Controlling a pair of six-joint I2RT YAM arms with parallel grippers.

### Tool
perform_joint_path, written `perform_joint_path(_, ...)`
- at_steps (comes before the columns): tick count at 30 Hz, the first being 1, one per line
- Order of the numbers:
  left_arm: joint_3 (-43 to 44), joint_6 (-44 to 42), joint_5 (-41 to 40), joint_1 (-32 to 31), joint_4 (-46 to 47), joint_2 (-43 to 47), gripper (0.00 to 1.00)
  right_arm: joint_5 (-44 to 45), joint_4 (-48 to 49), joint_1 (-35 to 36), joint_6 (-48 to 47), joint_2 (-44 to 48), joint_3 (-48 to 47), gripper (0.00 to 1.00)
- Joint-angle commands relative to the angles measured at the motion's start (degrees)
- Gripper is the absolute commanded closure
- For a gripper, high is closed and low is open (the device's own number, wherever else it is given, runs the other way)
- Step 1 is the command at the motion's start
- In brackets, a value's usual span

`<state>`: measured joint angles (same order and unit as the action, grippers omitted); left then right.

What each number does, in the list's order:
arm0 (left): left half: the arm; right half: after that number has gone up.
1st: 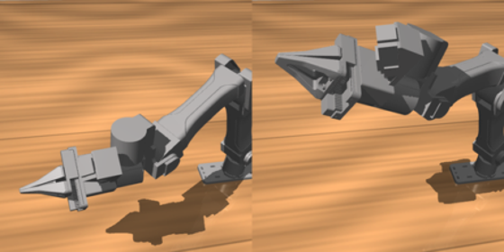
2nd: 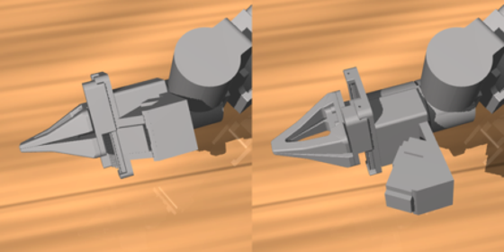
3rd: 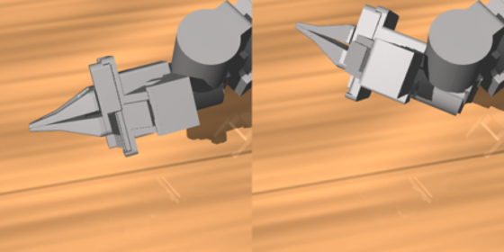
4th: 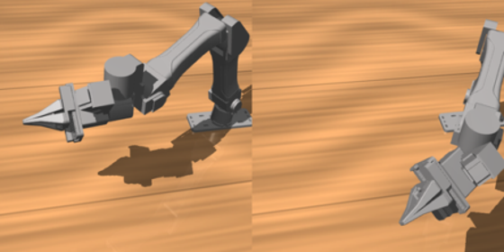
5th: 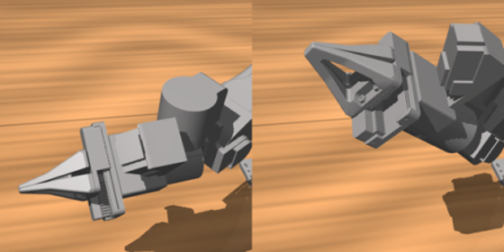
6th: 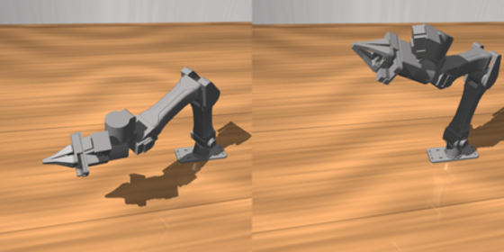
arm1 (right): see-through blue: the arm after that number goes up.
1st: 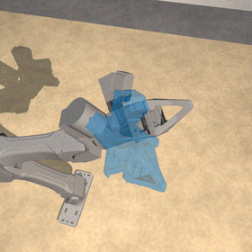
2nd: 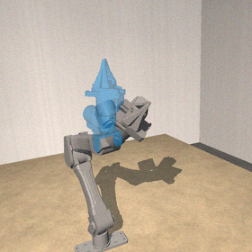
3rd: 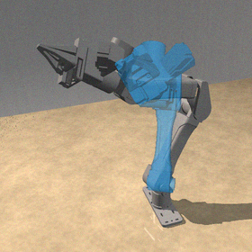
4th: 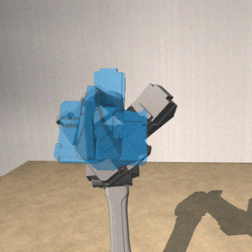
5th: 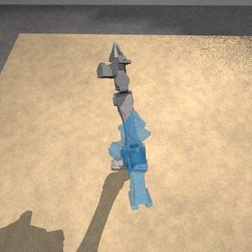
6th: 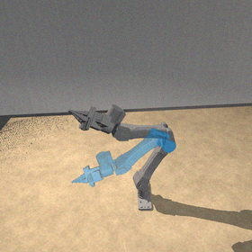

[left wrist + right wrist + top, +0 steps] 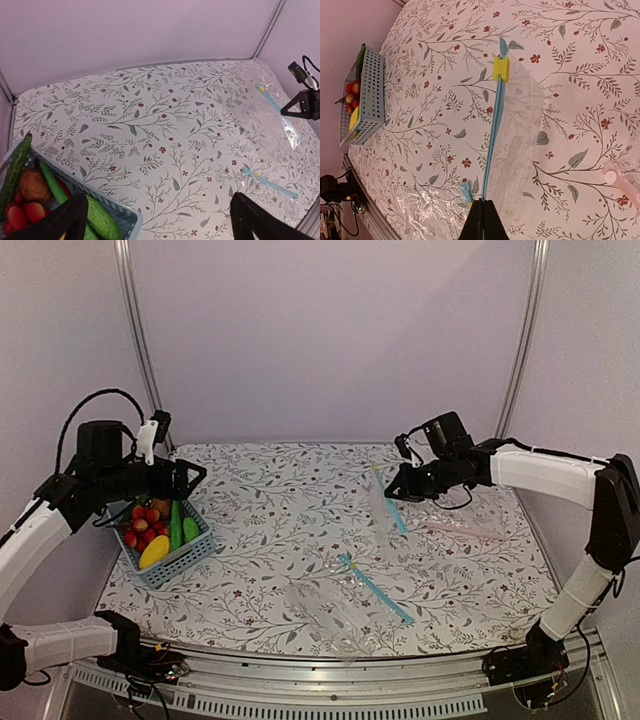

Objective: Place the food in the zip-top bag and seal the zipper
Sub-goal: Pick up the zipper food storage bag from the center of the board, then pass from the right arm to the left

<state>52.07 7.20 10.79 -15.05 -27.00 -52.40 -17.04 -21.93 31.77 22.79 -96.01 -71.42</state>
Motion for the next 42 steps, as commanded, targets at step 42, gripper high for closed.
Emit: perform_joint_path(42,19.9,0.1,41.1,-29.0,11.9,-25.9,0.27,-42.5,-26.6,12.3,-19.7,13.2,-17.1,1.0)
